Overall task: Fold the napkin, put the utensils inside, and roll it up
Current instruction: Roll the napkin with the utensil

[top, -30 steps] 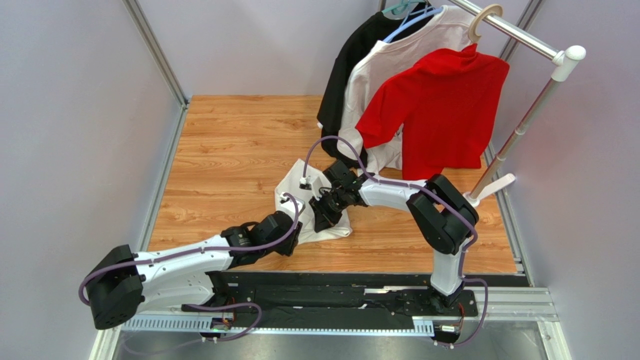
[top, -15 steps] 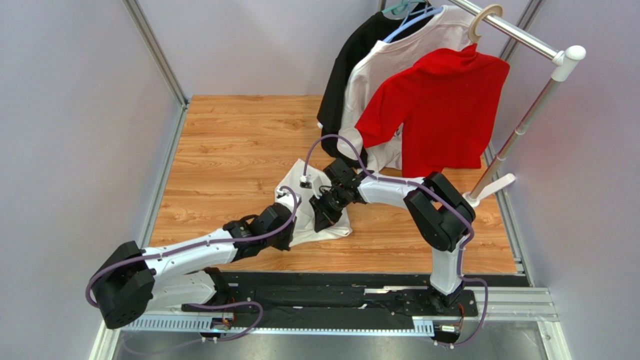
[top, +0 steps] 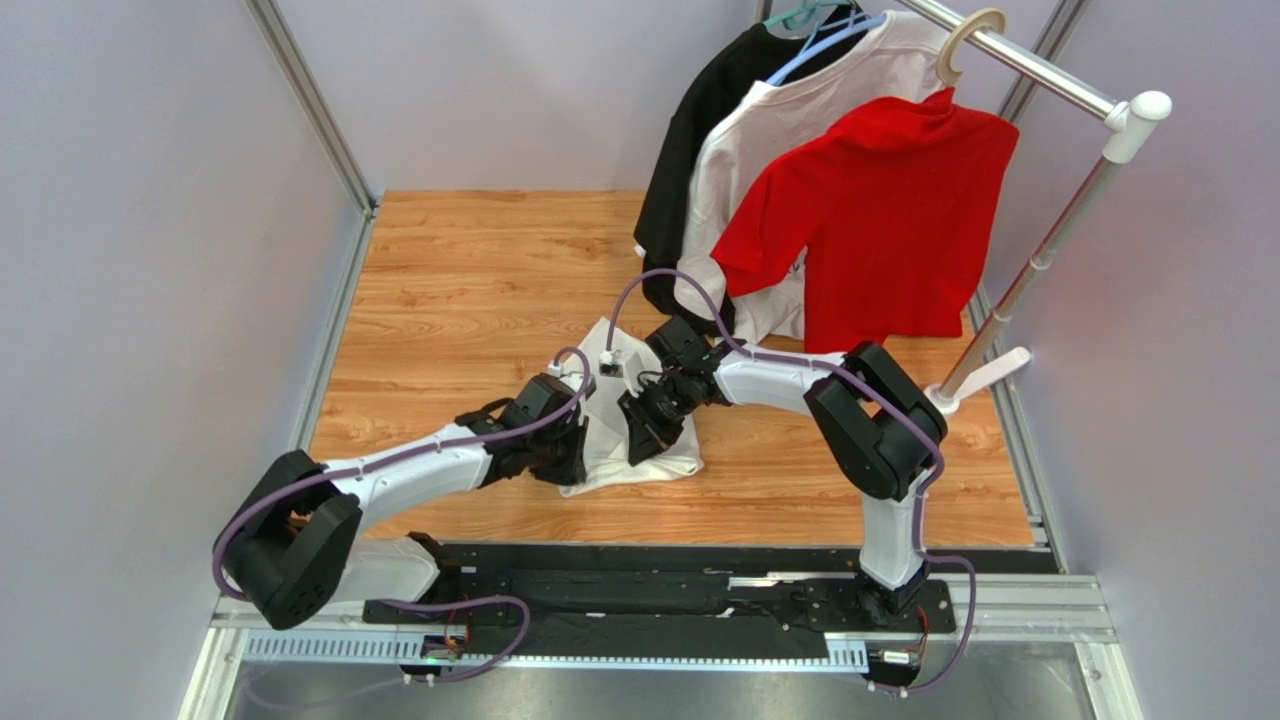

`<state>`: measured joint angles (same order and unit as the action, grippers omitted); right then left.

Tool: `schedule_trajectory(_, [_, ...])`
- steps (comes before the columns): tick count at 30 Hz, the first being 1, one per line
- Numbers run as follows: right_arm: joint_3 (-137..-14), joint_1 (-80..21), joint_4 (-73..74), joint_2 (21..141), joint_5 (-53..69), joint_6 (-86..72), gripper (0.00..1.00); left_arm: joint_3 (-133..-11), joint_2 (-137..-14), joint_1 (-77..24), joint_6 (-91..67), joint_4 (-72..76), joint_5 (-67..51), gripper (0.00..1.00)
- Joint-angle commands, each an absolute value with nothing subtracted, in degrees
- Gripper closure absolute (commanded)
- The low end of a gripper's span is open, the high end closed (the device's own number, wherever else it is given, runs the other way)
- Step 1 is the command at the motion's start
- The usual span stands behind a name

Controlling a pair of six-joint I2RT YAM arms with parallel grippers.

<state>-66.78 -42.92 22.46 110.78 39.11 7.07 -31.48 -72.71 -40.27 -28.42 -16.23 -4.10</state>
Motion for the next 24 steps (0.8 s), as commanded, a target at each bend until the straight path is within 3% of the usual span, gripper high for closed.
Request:
schedule_trajectory(1, [-64.6, -43.5, 28.6, 114.9, 34.1, 8.5, 1.0, -33.1, -74.7, -38.1, -30.2, -19.7, -6.6, 0.94])
schedule_trajectory(6, [-64.9, -43.4, 28.4, 113.5, 34.1, 7.8, 1.0, -32.7, -76.4, -35.1, -31.0, -20.9, -9.2, 0.95])
schedule_trajectory(11, [-65.0, -42.8, 27.5, 108.2, 35.1, 4.9, 0.81, -34.3, -81.1, -33.9, -30.1, -21.6, -11.9, 0.96])
schedule_trajectory(17, [-65.0, -42.5, 27.9, 99.3, 32.9, 3.1, 0.53, -34.9, -83.1, -33.0, -29.4, -22.1, -13.6, 0.96])
schedule_trajectory(18, [-64.7, -42.5, 27.9, 97.0, 32.1, 2.8, 0.44, -35.0, -83.4, -32.8, -29.4, -22.1, -13.7, 0.97])
schedule_trajectory(24, [-56.9, -42.7, 25.9, 86.9, 25.1, 2.0, 0.39, -35.9, -86.0, -31.7, -29.0, -22.2, -15.5, 0.97])
